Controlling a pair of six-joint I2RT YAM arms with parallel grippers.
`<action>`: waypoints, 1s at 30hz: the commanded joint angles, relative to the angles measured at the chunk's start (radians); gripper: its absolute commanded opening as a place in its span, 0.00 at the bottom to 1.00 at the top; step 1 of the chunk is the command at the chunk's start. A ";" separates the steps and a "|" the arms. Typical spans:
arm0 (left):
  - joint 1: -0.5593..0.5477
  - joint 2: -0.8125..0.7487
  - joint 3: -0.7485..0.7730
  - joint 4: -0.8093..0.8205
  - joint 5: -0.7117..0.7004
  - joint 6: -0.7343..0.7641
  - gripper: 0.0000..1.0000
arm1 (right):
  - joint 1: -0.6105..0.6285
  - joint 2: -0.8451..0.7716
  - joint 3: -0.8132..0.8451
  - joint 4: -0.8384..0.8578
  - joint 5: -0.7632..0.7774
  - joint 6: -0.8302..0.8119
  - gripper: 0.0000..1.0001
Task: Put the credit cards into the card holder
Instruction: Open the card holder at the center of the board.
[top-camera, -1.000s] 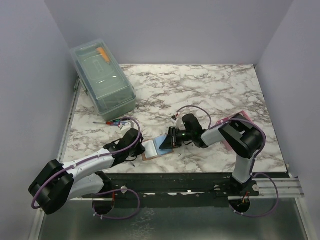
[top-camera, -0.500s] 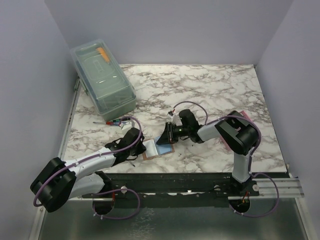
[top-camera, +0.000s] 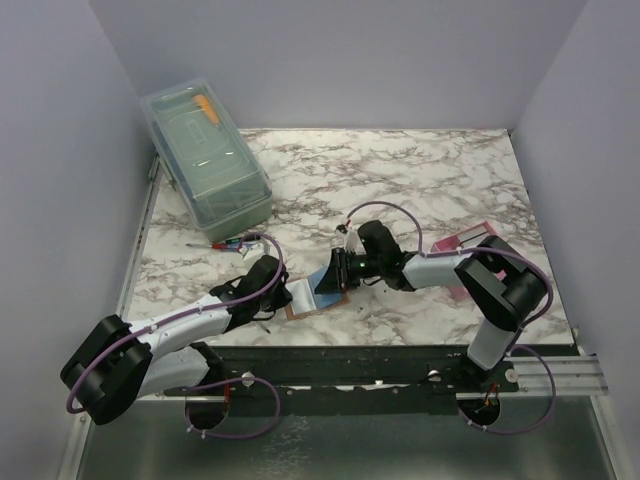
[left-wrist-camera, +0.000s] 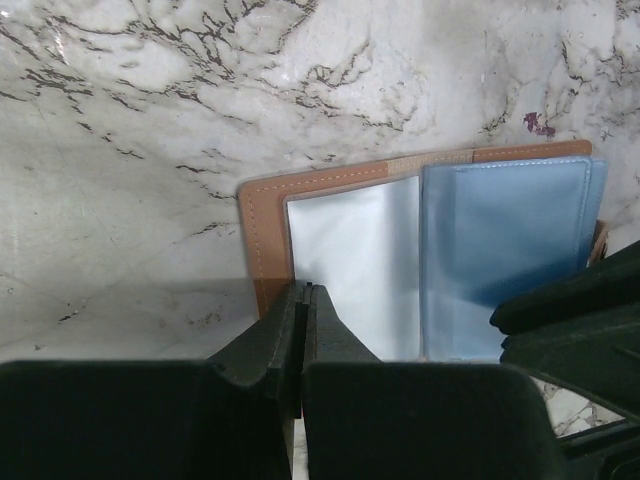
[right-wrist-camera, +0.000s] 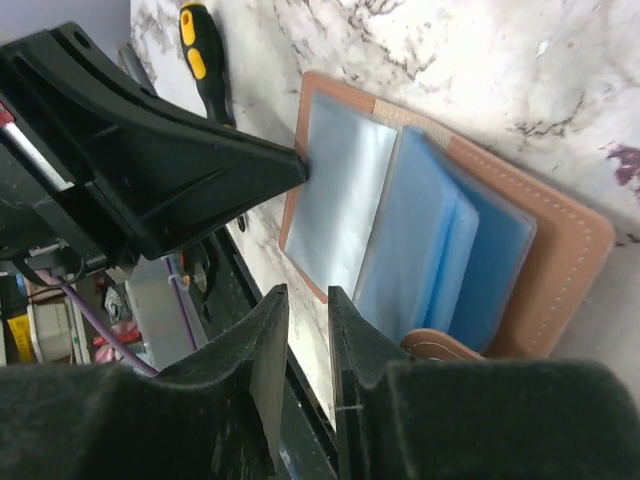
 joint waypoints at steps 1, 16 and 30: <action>0.002 0.001 -0.003 -0.031 0.014 0.009 0.00 | 0.011 0.050 -0.059 0.044 -0.022 0.031 0.26; 0.003 -0.020 -0.007 -0.033 0.023 0.014 0.00 | -0.008 -0.106 -0.069 -0.068 0.037 0.008 0.28; 0.004 -0.026 0.014 -0.034 0.045 0.025 0.00 | -0.012 0.017 -0.105 -0.100 0.219 -0.050 0.28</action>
